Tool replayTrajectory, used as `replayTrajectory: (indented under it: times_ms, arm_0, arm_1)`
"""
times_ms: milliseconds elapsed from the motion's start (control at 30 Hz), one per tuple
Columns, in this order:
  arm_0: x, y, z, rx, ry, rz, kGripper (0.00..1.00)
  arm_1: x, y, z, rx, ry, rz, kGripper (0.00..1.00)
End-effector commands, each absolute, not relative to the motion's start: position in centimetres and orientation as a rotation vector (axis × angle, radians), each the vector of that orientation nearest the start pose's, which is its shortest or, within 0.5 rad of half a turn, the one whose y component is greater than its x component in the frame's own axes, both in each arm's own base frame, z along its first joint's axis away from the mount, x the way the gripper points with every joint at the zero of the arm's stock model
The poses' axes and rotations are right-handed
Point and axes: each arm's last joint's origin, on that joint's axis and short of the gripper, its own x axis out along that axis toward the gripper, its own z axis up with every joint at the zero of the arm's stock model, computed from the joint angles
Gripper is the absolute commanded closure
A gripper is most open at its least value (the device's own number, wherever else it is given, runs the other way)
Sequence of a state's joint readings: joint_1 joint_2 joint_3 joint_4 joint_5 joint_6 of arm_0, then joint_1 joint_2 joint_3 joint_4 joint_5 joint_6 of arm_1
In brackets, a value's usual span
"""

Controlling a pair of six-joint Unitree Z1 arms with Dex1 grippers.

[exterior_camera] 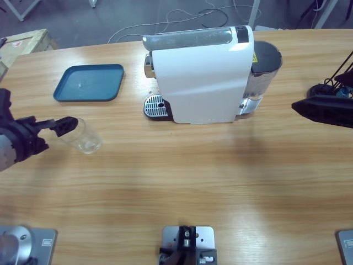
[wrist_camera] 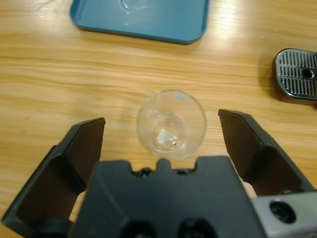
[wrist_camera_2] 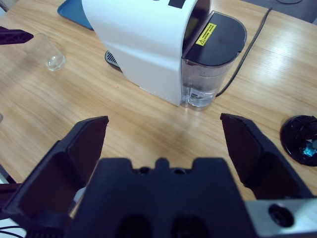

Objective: Pour coffee

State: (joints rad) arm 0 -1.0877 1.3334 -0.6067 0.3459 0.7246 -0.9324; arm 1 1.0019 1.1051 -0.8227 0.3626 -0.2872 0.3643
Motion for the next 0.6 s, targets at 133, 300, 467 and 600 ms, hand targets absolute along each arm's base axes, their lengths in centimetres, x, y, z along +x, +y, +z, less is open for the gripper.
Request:
replayTrajectory:
  times_ms: [133, 300, 467, 600]
  arm_0:
    - [11.5, -15.6, 20.5, 0.063, 0.79, 0.033, 0.004]
    - [11.6, -15.8, 19.4, 0.072, 0.801, 0.052, 0.005]
    - [11.7, -16.0, 17.7, 0.068, 0.803, 0.058, 0.018]
    - [12.0, -16.5, 17.5, 0.078, 0.78, 0.055, 0.018]
  arm_1:
    - [10.3, 13.8, 32.4, -0.091, 0.69, 0.565, 0.0]
    - [10.4, 13.9, 32.4, -0.091, 0.69, 0.56, 0.0]
    - [10.4, 13.9, 32.4, -0.088, 0.69, 0.56, 0.0]
    - [10.2, 13.6, 32.5, -0.085, 0.689, 0.562, 0.0]
